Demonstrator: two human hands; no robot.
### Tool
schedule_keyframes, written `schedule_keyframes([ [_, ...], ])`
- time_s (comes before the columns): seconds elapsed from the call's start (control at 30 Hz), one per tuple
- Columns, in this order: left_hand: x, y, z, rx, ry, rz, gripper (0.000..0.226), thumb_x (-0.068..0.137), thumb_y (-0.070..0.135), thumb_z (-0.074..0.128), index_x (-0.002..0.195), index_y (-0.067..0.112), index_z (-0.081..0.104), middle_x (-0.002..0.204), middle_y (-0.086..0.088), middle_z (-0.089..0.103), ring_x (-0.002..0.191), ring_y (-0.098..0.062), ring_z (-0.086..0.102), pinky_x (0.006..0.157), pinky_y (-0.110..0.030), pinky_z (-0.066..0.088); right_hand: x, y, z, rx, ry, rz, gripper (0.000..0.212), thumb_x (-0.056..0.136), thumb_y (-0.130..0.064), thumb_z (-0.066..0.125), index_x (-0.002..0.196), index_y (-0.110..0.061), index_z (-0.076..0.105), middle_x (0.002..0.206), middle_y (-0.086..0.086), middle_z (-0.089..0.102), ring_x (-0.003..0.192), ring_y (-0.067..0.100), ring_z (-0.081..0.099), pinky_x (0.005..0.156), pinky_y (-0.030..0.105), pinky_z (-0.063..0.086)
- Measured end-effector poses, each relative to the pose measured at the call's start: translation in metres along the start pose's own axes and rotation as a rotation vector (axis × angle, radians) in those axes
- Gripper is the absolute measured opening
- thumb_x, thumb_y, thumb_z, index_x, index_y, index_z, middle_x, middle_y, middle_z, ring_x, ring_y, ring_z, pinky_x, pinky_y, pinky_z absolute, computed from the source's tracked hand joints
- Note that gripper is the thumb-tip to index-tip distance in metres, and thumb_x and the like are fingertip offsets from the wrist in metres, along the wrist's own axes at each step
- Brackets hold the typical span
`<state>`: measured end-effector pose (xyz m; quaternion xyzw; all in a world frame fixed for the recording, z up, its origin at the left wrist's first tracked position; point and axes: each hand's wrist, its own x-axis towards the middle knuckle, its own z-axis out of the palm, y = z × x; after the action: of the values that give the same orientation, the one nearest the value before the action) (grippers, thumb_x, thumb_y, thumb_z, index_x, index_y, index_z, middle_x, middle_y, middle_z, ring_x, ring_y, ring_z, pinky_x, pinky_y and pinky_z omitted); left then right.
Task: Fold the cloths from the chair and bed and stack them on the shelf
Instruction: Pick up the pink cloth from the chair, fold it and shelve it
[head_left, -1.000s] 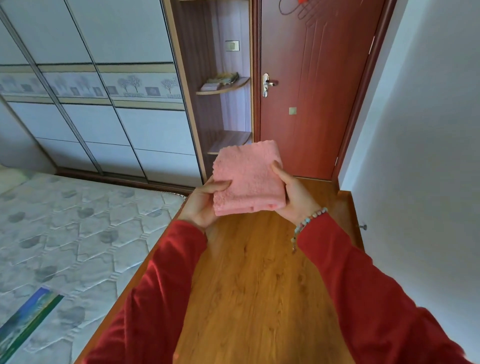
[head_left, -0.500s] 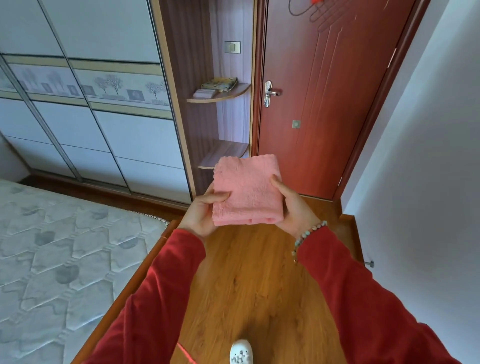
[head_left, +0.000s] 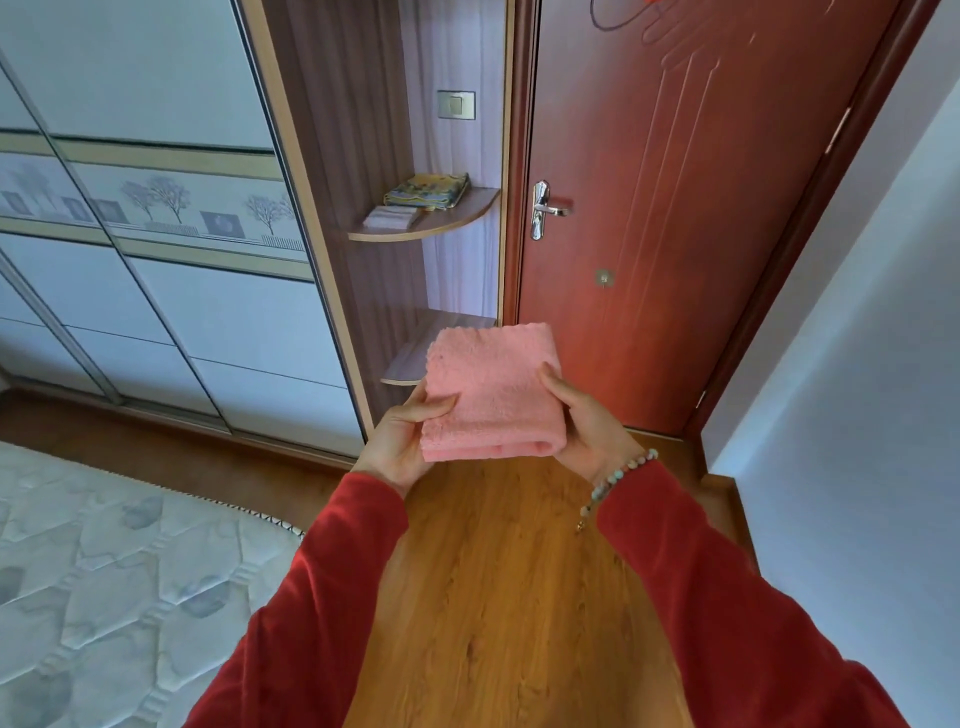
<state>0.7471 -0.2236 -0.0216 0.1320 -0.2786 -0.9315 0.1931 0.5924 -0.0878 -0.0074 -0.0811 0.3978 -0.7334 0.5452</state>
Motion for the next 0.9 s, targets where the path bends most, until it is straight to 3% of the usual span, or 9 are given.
schedule_keyframes([
  [0.27,0.128,0.037,-0.012,0.025,0.033,0.039,0.047,0.083,-0.012,0.045,0.12,0.009,0.067,0.121,-0.016,0.068,0.107,-0.031,0.069,0.081,-0.039,0.06,0.13,-0.056,-0.016,-0.004,0.023,0.027,0.051,0.094,-0.023,0.065,0.14,-0.007,0.051,0.138,0.015,0.058,0.119,0.029,0.062,0.075,0.043,0.06],
  [0.43,0.222,0.062,-0.006,0.045,0.056,0.063,0.051,0.085,-0.008,0.045,0.13,0.011,0.058,0.12,-0.014,0.069,0.107,-0.029,0.069,0.081,-0.039,0.06,0.218,-0.115,-0.028,-0.018,0.006,0.058,0.05,0.094,-0.024,0.064,0.14,-0.008,0.051,0.121,0.012,0.066,0.112,0.029,0.065,0.072,0.044,0.061],
  [0.57,0.298,0.083,-0.003,0.075,0.091,0.055,0.062,0.084,-0.009,0.046,0.141,0.015,0.05,0.129,-0.014,0.064,0.11,-0.031,0.067,0.081,-0.041,0.059,0.283,-0.161,-0.035,-0.009,-0.022,0.107,0.049,0.091,-0.026,0.067,0.136,-0.01,0.054,0.122,0.012,0.067,0.112,0.032,0.065,0.08,0.055,0.059],
  [0.73,0.372,0.107,-0.014,0.14,0.123,0.067,0.068,0.082,-0.01,0.047,0.142,0.023,0.049,0.139,-0.013,0.057,0.112,-0.032,0.066,0.078,-0.04,0.059,0.363,-0.199,-0.045,-0.06,-0.068,0.16,0.05,0.092,-0.031,0.067,0.137,-0.013,0.055,0.128,0.013,0.066,0.115,0.033,0.065,0.087,0.056,0.056],
  [0.9,0.438,0.129,-0.035,0.104,0.167,0.071,0.068,0.082,-0.012,0.045,0.139,0.023,0.053,0.136,-0.012,0.06,0.113,-0.033,0.066,0.08,-0.042,0.059,0.436,-0.217,-0.052,-0.08,-0.05,0.183,0.044,0.093,-0.031,0.064,0.133,-0.012,0.058,0.122,0.012,0.069,0.107,0.032,0.068,0.073,0.051,0.059],
])
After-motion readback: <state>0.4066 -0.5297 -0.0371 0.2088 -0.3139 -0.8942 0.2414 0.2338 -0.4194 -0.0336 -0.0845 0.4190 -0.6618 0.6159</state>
